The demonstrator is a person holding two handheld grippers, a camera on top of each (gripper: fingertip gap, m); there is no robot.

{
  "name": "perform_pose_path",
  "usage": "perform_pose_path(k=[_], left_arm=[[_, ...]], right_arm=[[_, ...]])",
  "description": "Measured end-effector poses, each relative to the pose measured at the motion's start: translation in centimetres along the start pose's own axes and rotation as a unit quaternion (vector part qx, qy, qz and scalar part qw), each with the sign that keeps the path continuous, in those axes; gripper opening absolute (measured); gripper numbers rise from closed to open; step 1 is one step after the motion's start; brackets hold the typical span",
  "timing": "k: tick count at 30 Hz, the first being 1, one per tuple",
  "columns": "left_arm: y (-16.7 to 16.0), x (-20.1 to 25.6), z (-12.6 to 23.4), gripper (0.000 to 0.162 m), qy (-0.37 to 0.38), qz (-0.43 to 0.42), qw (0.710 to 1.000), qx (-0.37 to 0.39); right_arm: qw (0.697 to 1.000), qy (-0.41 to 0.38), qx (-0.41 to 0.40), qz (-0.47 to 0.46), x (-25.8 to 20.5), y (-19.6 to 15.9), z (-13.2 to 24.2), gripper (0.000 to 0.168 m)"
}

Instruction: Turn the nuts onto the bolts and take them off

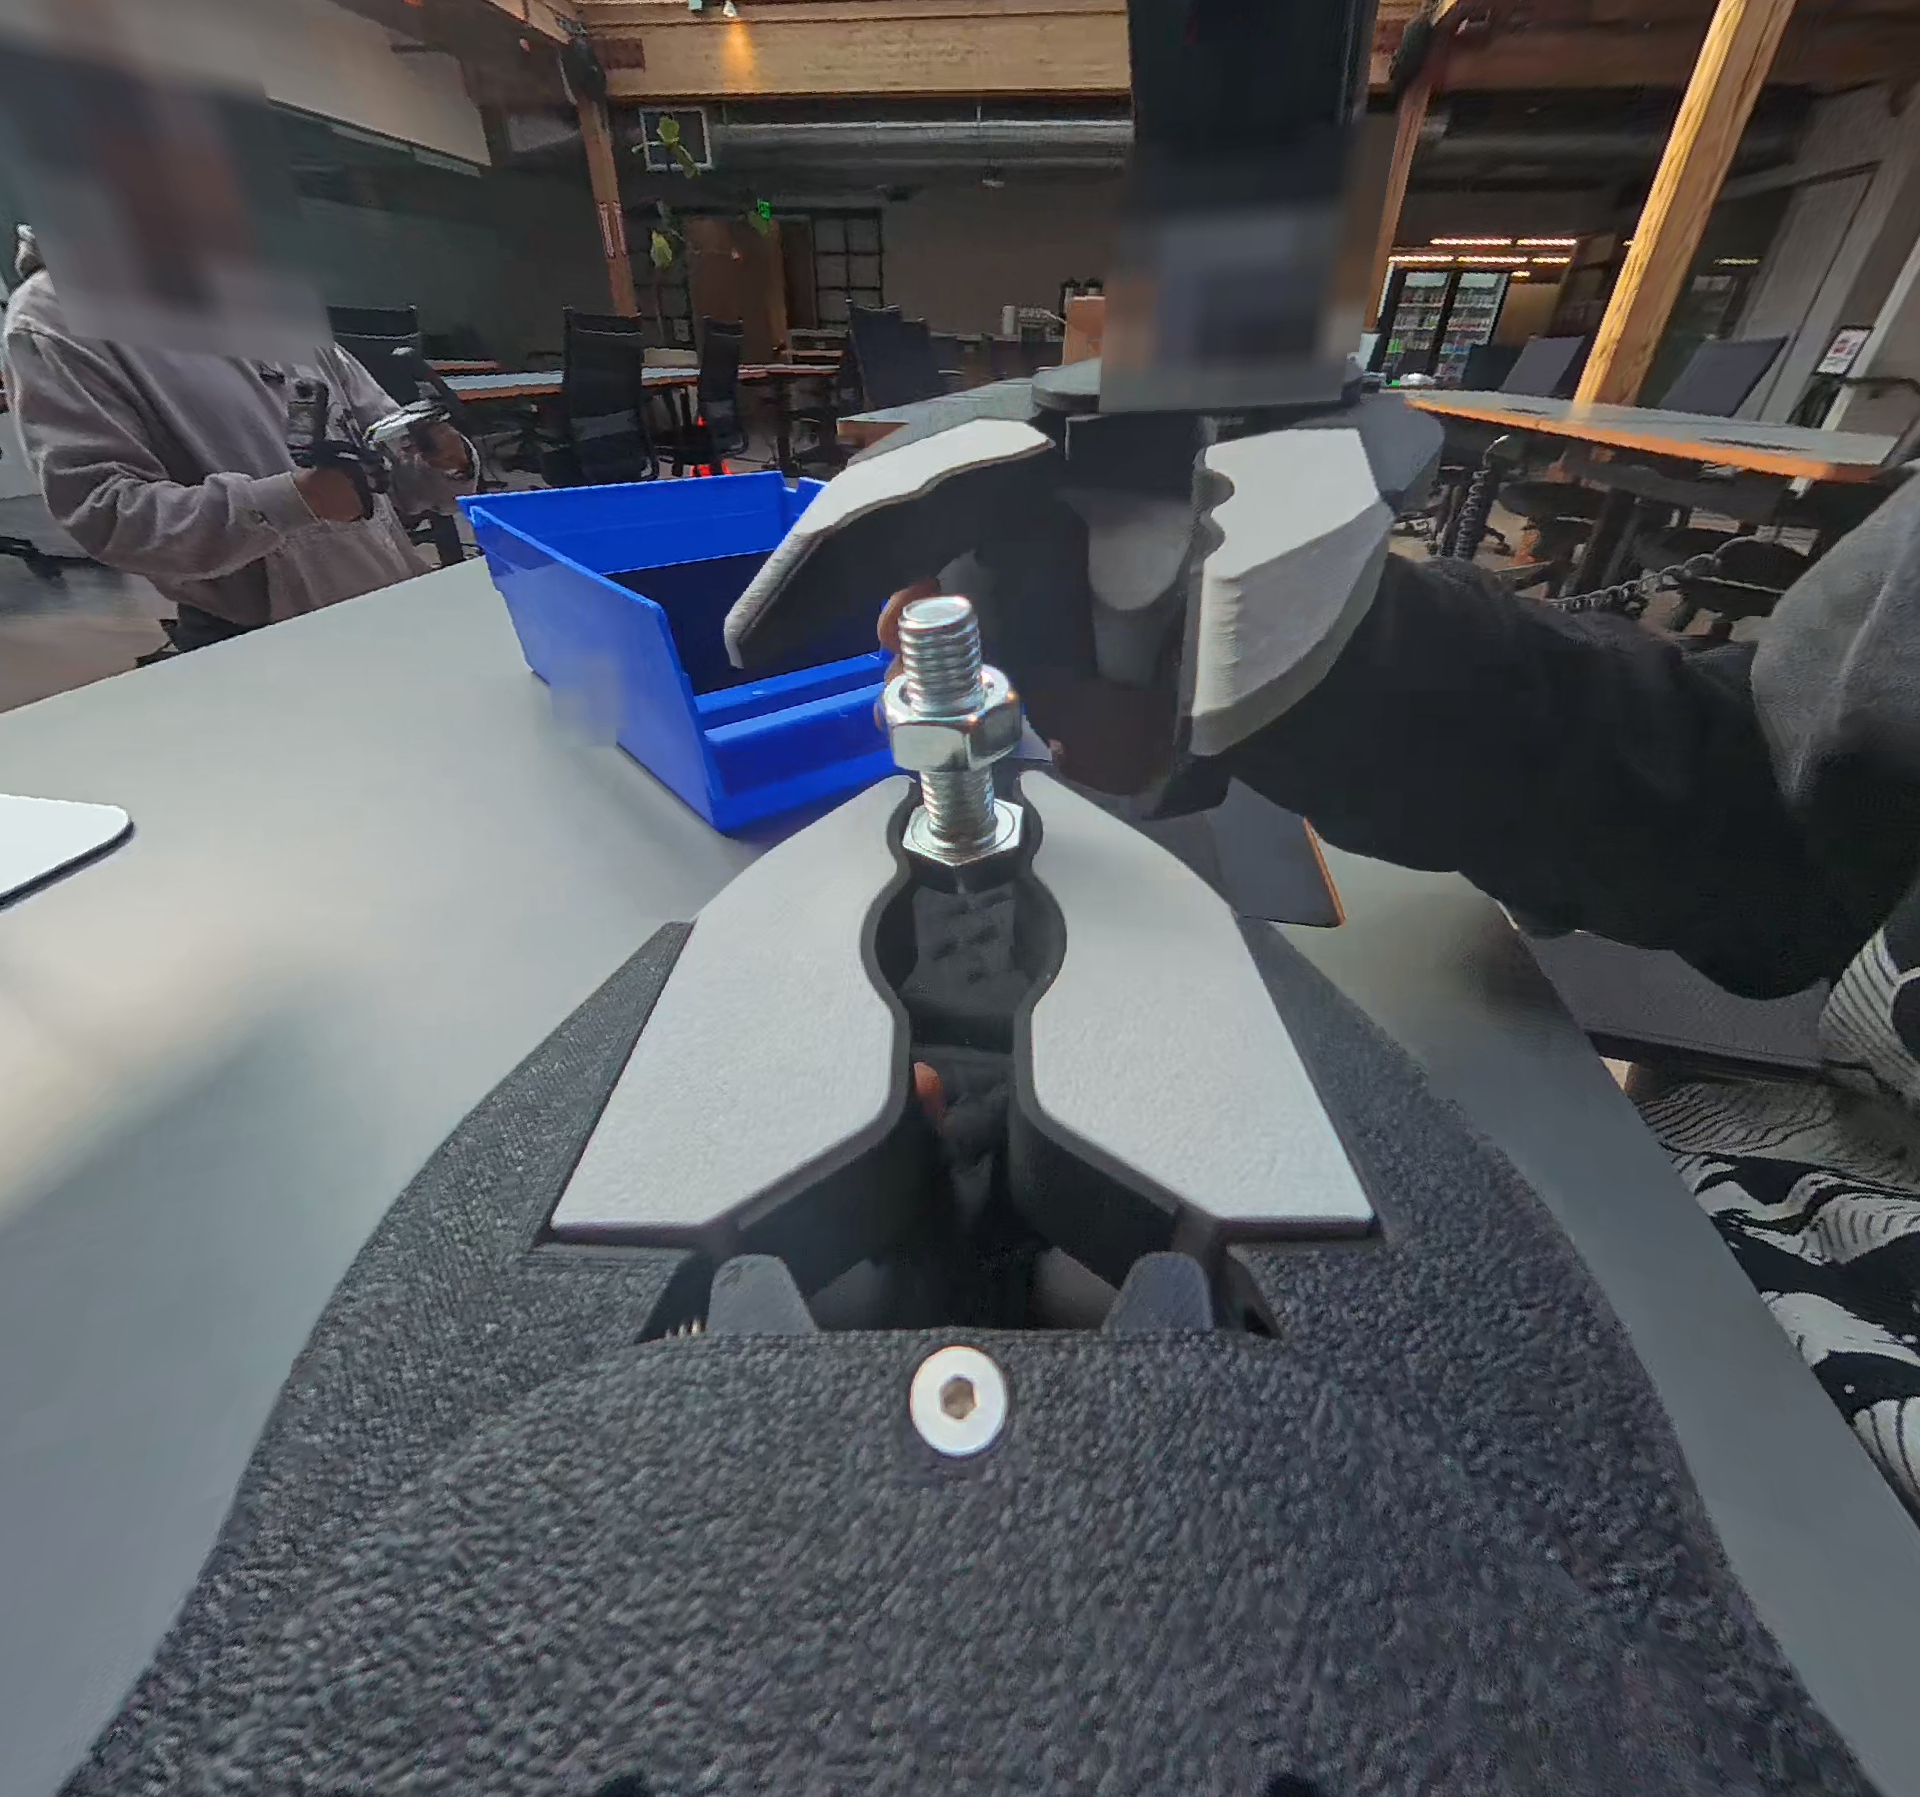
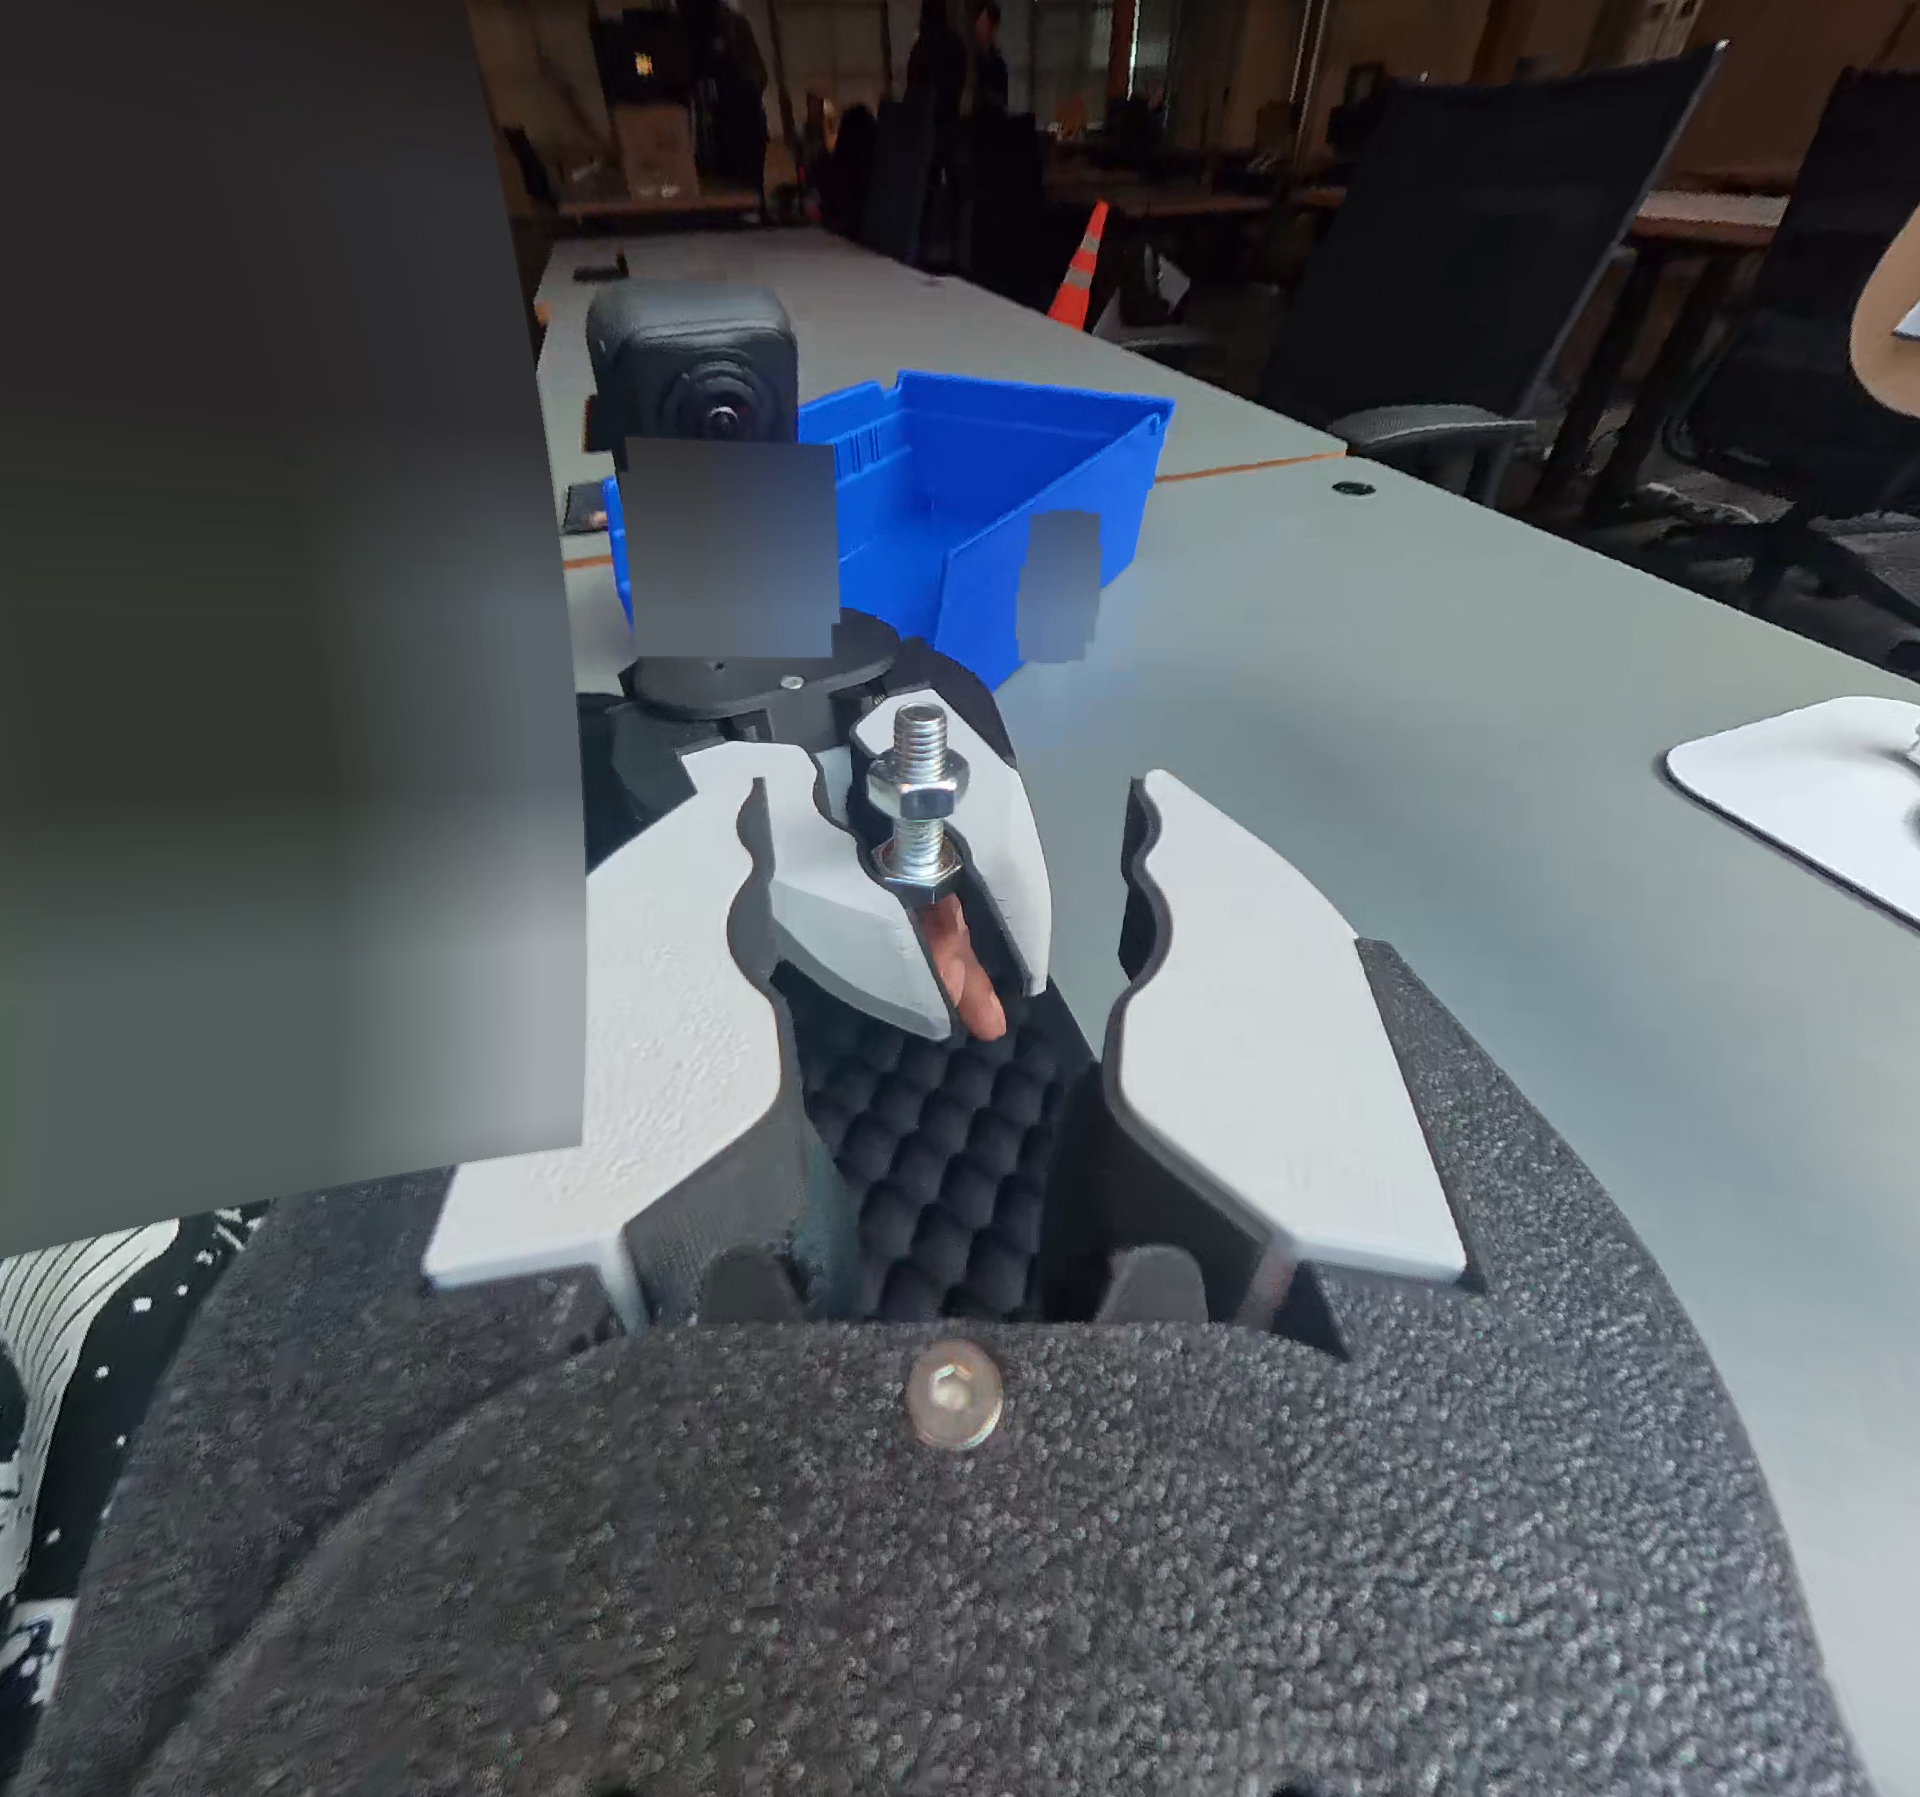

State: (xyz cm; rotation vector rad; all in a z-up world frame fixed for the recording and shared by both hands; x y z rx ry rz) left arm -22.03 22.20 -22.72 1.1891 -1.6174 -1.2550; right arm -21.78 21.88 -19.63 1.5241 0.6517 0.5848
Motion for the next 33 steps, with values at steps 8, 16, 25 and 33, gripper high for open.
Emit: perform_pose_path(k=[8, 16, 25, 33], left_arm=[[-0.6, 0.3, -0.1, 0.014, -0.013, 0.001, 1.0, -0.017], [-0.8, 0.5, -0.1, 0.014, -0.02, 0.002, 0.999, -0.024], [-0.9, 0.7, -0.1, 0.014, -0.027, 0.003, 0.999, -0.028], [-0.8, 0.8, -0.1, 0.014, -0.031, 0.004, 0.999, -0.026]], right_arm=[[0.999, -0.019, 0.021, -0.025, 0.2, -0.6, -0.9, 0.059], [0.999, -0.035, 0.017, -0.023, 0.7, -1.4, -1.2, 0.054], [0.999, -0.04, 0.016, -0.012, 1.0, -1.2, 0.1, 0.055], [0.997, -0.078, 0.018, -0.002, 2.2, -1.1, 1.9, 0.044]])
Point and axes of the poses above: each gripper's, where its closed fingertips meet, z back along the fingers, y out of its top, x = y × z across the jaws, the point moved 2 cm from there along z, back along the fingers, and after that the axes turned 11 degrees about x, right-handed, at the moved point
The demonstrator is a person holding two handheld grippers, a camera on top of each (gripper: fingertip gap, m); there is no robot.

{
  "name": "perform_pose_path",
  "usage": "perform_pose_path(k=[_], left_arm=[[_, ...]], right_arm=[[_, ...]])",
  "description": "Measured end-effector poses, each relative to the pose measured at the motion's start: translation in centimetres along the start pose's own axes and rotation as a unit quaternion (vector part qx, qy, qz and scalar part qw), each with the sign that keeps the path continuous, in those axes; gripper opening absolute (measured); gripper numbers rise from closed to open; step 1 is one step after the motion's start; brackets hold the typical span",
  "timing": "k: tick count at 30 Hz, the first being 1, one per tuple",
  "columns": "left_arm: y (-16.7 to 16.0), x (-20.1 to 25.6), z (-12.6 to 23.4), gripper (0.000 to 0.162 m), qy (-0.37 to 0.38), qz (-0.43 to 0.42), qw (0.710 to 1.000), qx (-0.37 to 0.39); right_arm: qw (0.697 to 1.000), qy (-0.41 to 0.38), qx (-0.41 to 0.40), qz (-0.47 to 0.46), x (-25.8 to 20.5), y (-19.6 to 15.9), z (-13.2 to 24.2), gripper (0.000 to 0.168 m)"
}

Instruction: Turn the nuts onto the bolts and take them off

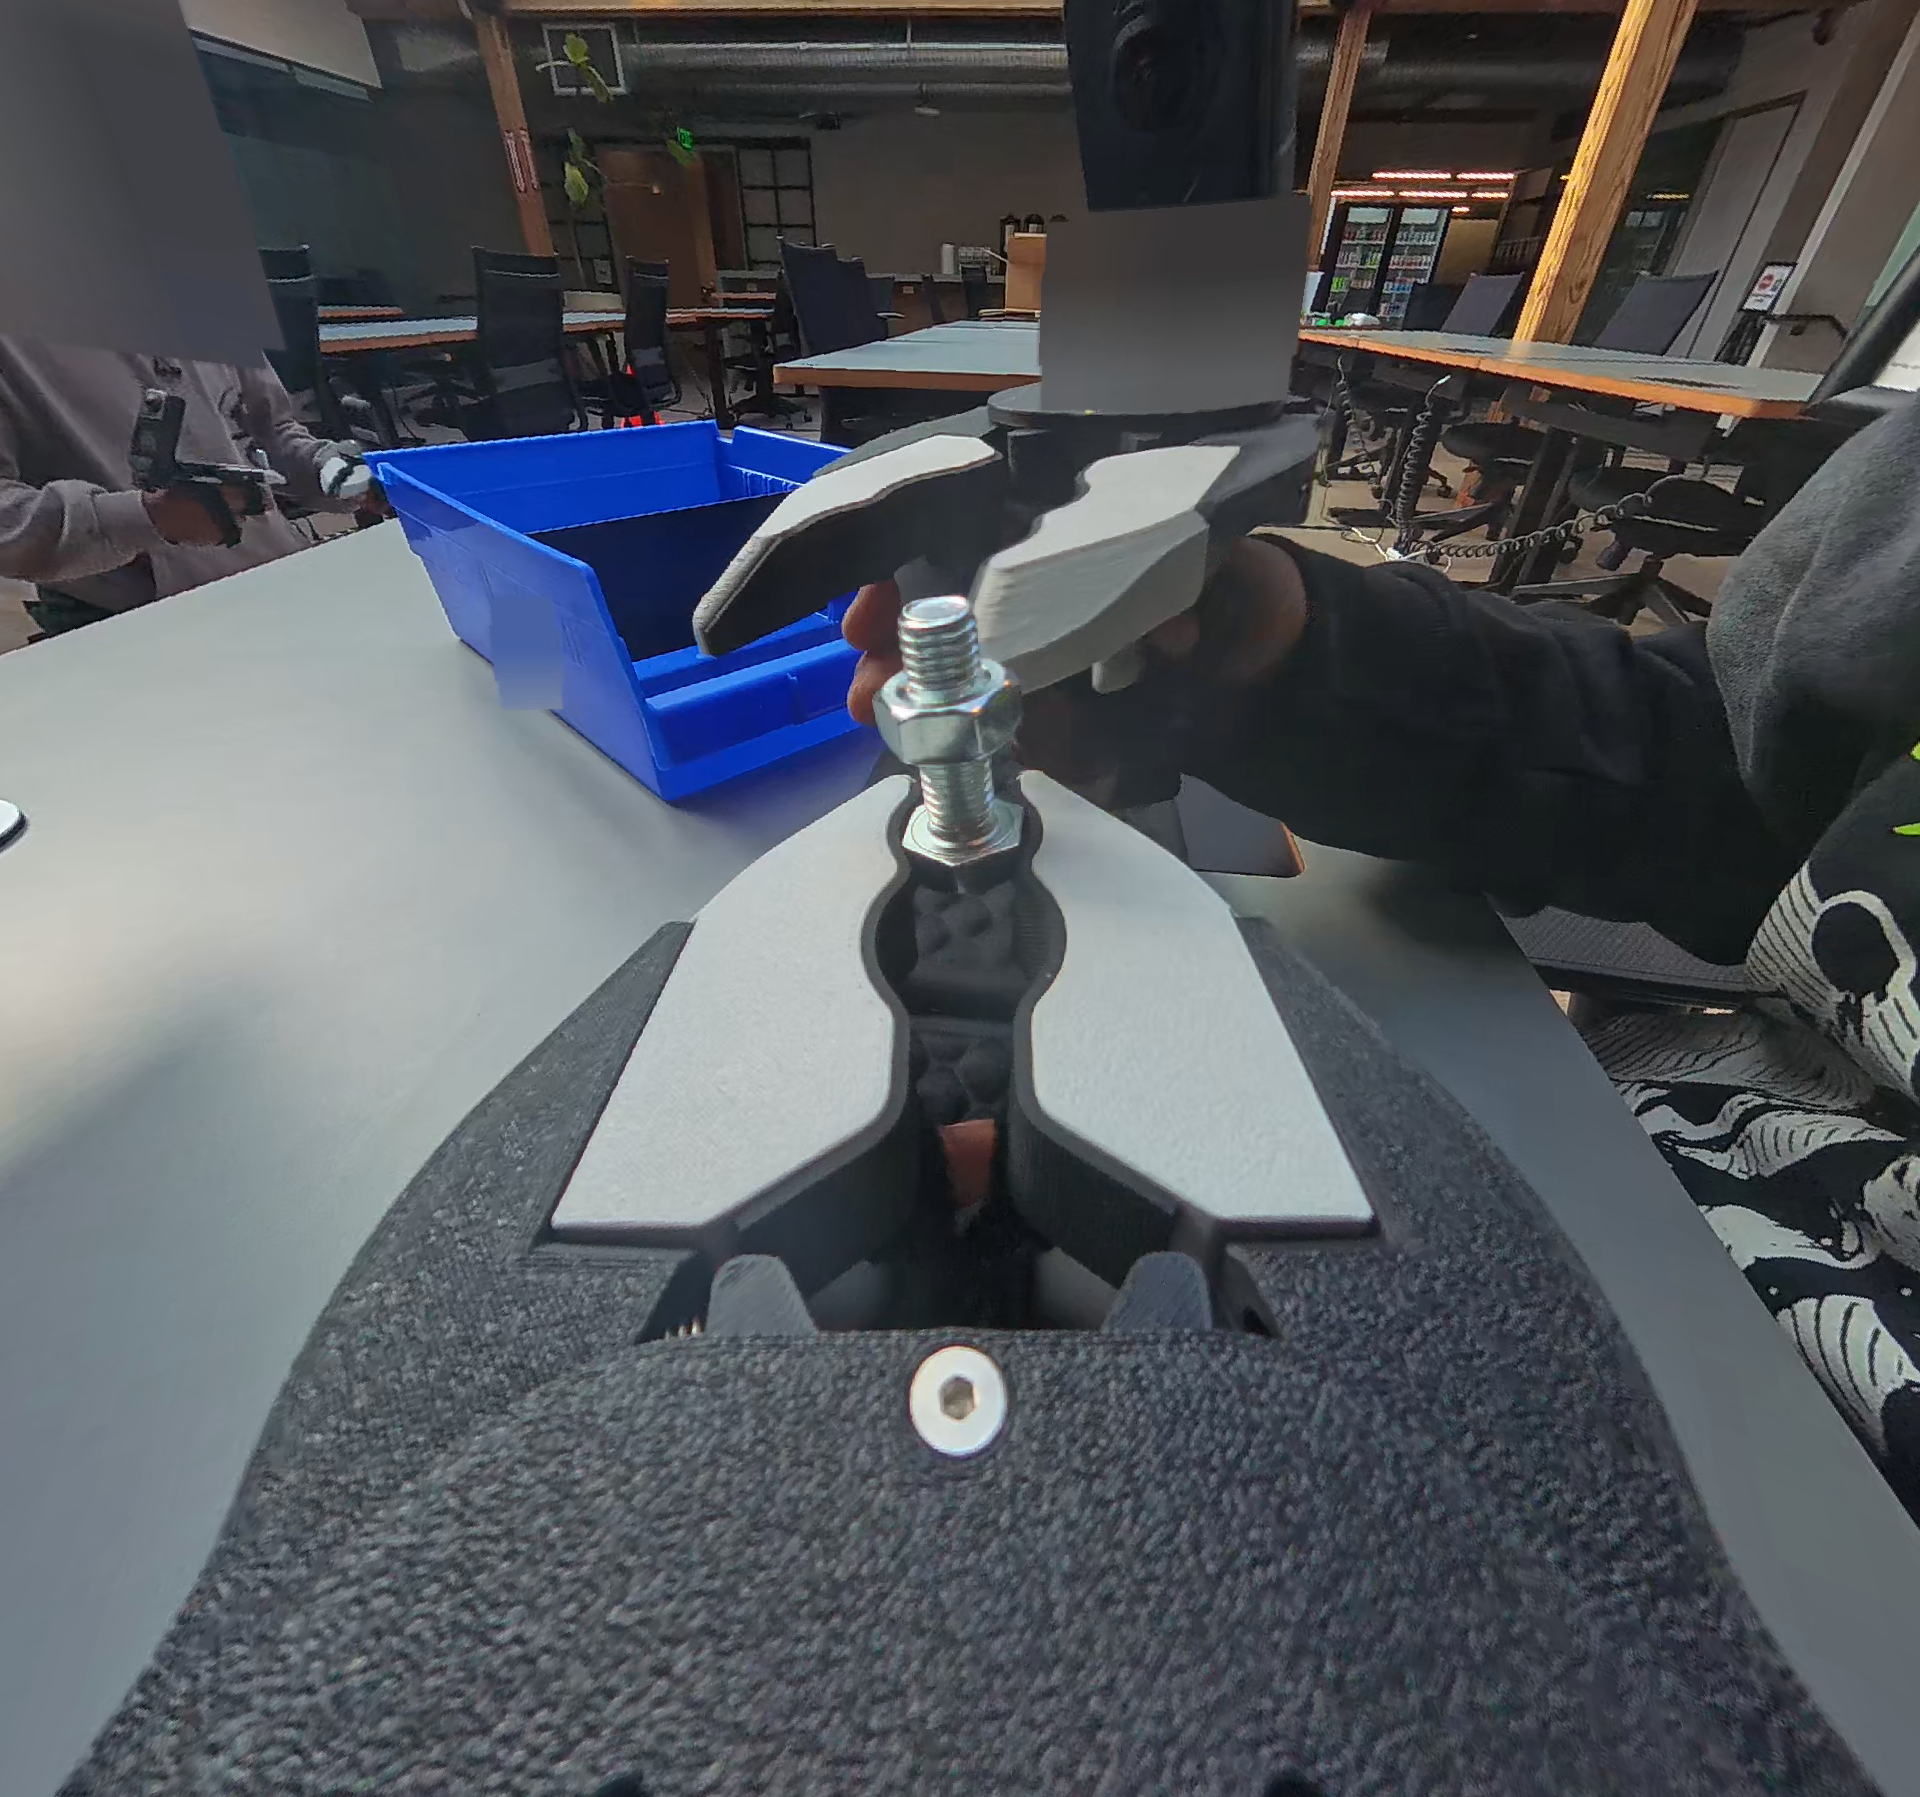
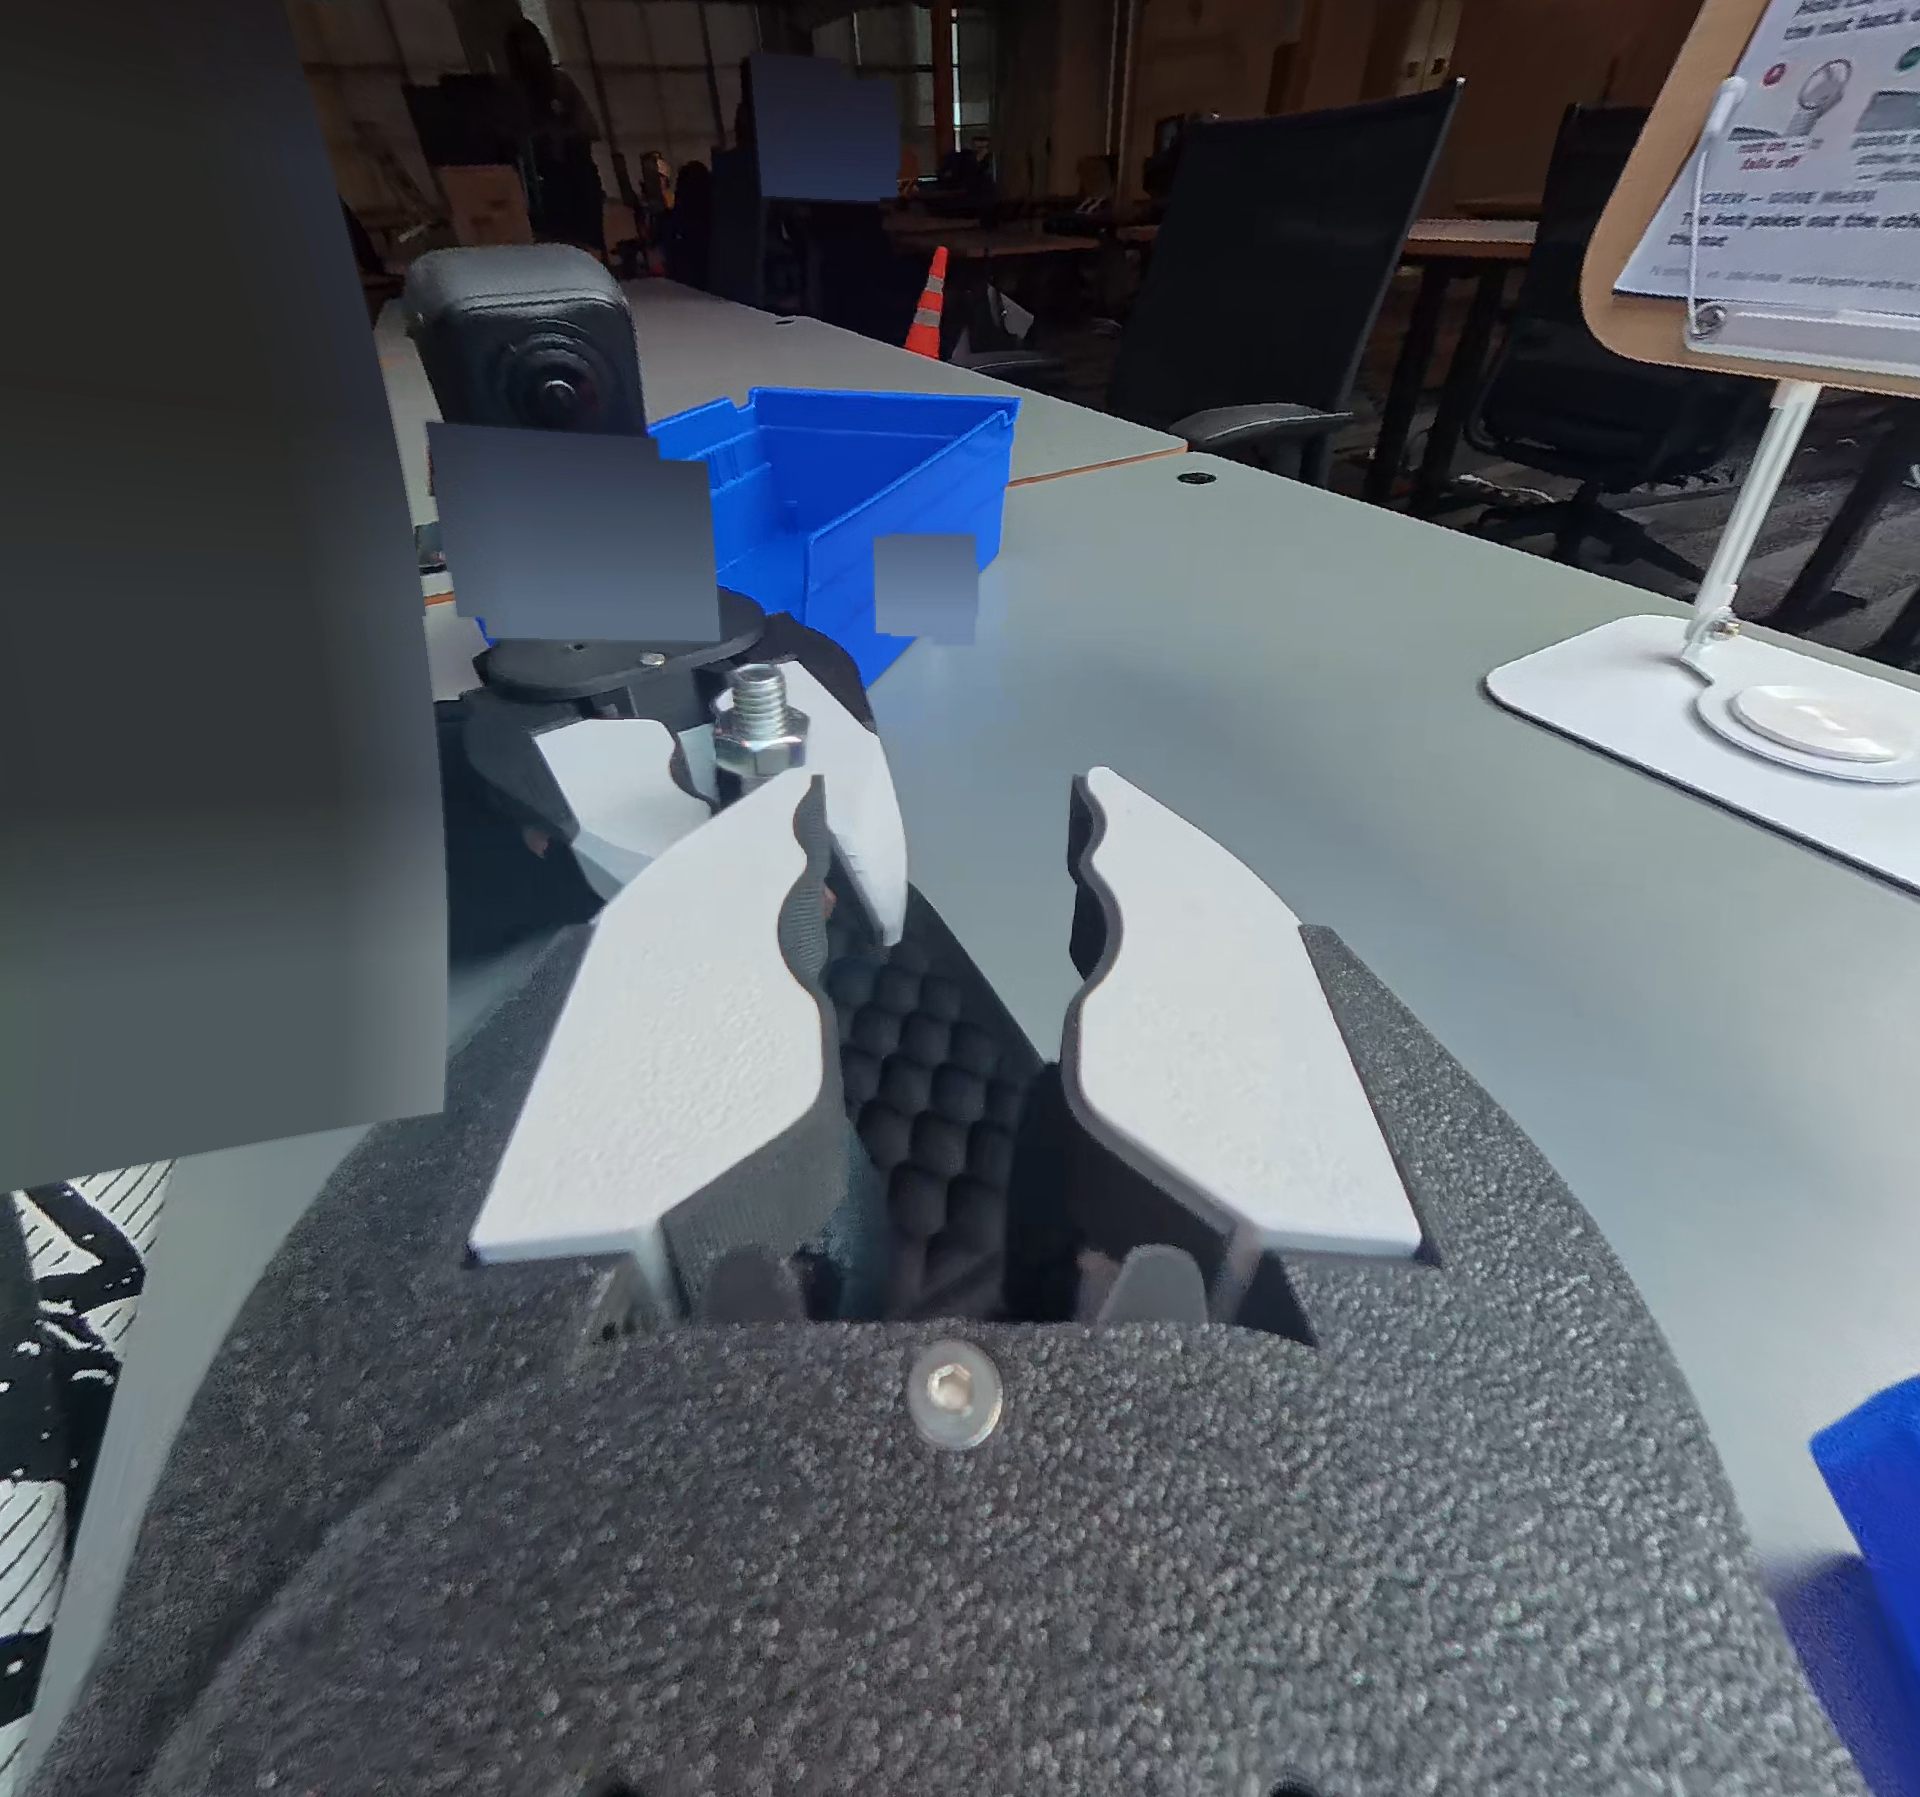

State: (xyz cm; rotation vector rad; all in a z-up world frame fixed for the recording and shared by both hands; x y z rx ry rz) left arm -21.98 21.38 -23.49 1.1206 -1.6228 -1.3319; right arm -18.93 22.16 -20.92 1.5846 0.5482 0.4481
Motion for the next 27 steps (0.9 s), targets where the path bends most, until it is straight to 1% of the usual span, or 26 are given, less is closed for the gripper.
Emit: perform_pose_path(k=[3, 7, 9, 11, 18, 22, 27], left_arm=[[-0.1, 0.0, -0.1, 0.014, 0.001, -0.003, 1.0, -0.005], [-0.1, 0.0, 0.0, 0.014, 0.001, -0.002, 1.0, -0.002], [-0.1, 0.0, -0.1, 0.014, 0.001, -0.003, 1.0, -0.005], [-0.2, 0.1, -0.1, 0.014, -0.001, -0.007, 1.0, -0.009], [-0.2, 0.1, -0.2, 0.014, -0.001, -0.008, 1.0, -0.009], [-0.3, 0.2, -0.2, 0.014, -0.003, -0.009, 1.0, -0.01], [-0.2, 0.1, -0.2, 0.014, -0.001, -0.005, 1.0, -0.007]], right_arm=[[1.0, -0.007, -0.003, 0.002, 0.4, -0.1, 0.5, 0.041], [1.0, 0.027, 0.016, -0.001, -0.9, 0.2, 0.3, 0.052], [0.999, 0.04, 0.024, 0.002, -1.6, 0.3, -0.2, 0.059], [0.999, 0.043, 0.03, 0.003, -2.1, 0.3, -1.0, 0.062], [0.999, 0.03, 0.019, 0.009, -2.3, -0.3, -3.0, 0.06], [1.0, 0.021, 0.021, 0.006, -1.9, -0.4, -2.5, 0.057], [0.999, 0.017, 0.027, 0.004, -1.5, -0.1, -1.3, 0.059]])
Point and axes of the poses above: each gripper's, where its closed fingertips meet, z back along the fingers, y out of its top, x = y × z across the jaws, the point moved 2 cm from there along z, back along the fingers, and after that the axes turned 11 degrees about x, right-handed, at the moved point
